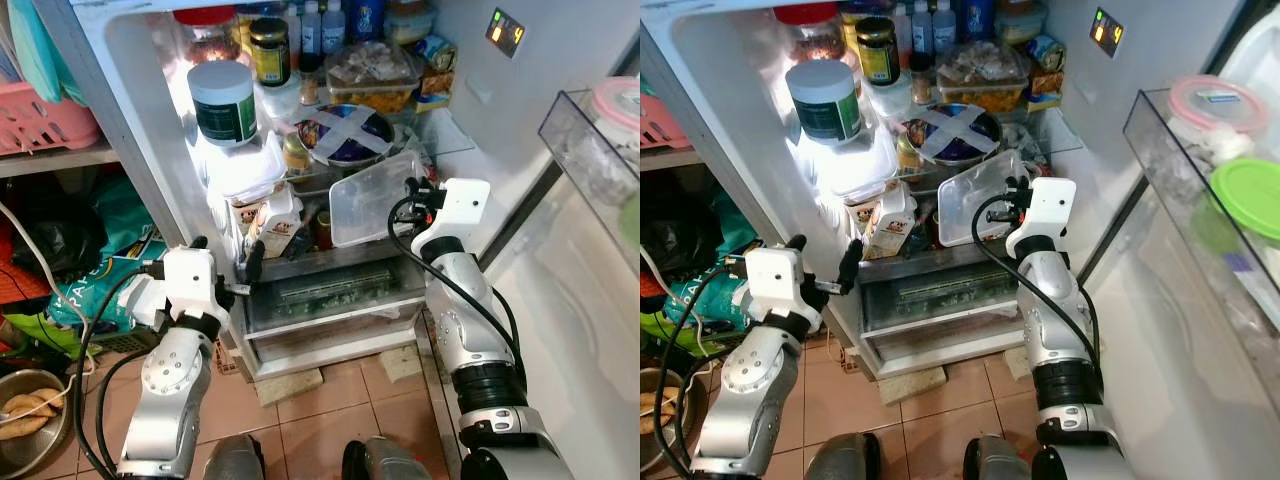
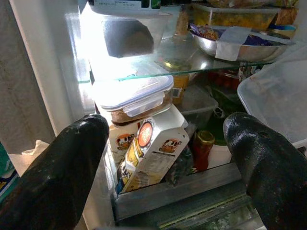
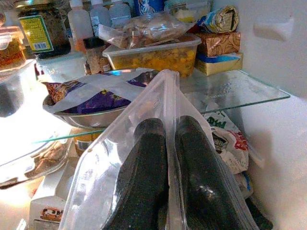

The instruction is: Restocking fridge

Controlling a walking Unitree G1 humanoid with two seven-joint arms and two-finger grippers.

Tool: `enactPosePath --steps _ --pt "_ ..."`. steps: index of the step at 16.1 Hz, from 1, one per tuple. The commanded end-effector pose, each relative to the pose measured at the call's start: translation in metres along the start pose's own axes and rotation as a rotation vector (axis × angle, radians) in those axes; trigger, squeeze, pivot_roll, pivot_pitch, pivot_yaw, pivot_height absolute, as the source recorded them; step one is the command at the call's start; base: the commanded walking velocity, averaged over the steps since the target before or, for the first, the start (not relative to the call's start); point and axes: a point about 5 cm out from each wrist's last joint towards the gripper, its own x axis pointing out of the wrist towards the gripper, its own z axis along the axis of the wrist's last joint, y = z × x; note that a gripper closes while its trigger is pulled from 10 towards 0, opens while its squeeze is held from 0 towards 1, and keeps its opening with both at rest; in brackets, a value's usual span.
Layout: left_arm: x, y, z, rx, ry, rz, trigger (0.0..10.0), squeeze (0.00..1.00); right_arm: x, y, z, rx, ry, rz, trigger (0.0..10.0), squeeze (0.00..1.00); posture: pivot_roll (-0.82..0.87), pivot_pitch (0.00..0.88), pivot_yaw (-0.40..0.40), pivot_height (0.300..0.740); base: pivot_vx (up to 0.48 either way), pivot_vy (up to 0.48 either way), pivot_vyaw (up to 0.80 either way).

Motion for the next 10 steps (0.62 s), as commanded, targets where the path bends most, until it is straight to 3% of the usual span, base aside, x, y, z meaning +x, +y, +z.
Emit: enactPosePath --steps 1,3,10 --pt "0.001 0.003 -0.0009 0.009 0.005 0.001 10.0 0.0 0.0046 0.0019 0.0046 0.012 -0.016 -0.001 10.0 0.0 0.09 0.121 -0.012 0.74 0.0 0.0 0.0" --pt "0.0033 0.0026 0.0016 0.009 -0.008 -0.004 10.0 0.0 0.005 0.0021 0.0053 0.014 -0.02 -0.003 10.0 0.0 0.09 0.12 -0.012 0.74 0.133 0.0 -0.43" --pt "0.0075 0.0022 0.0049 0.008 -0.03 -0.003 10.0 0.0 0.0047 0.0041 0.0062 0.017 -0.032 -0.002 10.0 0.0 0.09 0.121 -0.008 0.74 0.259 0.0 0.0"
